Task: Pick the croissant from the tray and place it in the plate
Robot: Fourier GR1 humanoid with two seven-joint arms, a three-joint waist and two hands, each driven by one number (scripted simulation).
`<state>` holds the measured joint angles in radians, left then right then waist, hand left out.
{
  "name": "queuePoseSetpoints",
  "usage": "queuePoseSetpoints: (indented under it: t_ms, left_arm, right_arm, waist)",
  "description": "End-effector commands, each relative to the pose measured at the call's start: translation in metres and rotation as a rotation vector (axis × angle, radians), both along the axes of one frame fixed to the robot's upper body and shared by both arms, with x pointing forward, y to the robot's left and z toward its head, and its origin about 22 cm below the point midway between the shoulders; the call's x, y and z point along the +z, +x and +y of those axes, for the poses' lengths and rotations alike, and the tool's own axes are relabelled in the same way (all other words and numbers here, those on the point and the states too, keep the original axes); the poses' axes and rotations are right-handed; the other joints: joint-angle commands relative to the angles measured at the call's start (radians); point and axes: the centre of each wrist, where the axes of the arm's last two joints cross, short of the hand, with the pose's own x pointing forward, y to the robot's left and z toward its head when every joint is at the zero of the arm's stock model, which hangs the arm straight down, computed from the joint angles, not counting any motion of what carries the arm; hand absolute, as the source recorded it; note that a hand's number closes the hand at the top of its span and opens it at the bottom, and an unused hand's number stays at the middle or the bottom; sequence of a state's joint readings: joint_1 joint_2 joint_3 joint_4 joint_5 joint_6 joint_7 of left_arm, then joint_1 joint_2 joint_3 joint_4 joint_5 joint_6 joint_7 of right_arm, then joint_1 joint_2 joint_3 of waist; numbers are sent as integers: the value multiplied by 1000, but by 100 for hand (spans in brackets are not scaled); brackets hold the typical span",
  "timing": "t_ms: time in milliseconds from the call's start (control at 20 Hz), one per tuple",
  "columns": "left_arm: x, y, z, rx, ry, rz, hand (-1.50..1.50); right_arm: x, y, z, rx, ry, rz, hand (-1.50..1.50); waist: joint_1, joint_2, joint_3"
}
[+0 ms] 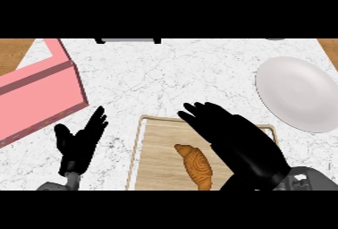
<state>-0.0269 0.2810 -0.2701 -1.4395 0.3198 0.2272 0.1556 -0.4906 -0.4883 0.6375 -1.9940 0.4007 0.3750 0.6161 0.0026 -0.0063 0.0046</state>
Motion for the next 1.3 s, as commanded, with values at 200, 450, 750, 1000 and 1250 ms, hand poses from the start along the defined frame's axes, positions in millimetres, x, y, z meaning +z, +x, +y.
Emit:
queuePoseSetpoints:
  t_ms: [200,450,750,1000,1250]
  left_arm:
    - [-2,1,7,-11,14,51,0]
    - [-9,2,-5,-5,-1,48,0]
    - [-25,-13,6,-6,-5,43,0]
    - [-18,-18,12,-6,15,55,0]
    - [-6,-5,-6,-8,-8,39,0]
  right_arm:
    - [-27,2,20,-35,-87,91,-150]
    - [-47,4,10,-25,-71,111,-150]
    - [-60,-32,22,-31,-158,54,-150]
    - [-68,-19,30,-81,-196,15,-150]
    - [-94,-10,35,-86,-222,53,-150]
  waist:
    - [1,6,-5]
    - [-1,8,-4]
    - [-5,6,-5]
    - [0,6,-5]
    - [-1,6,-5]
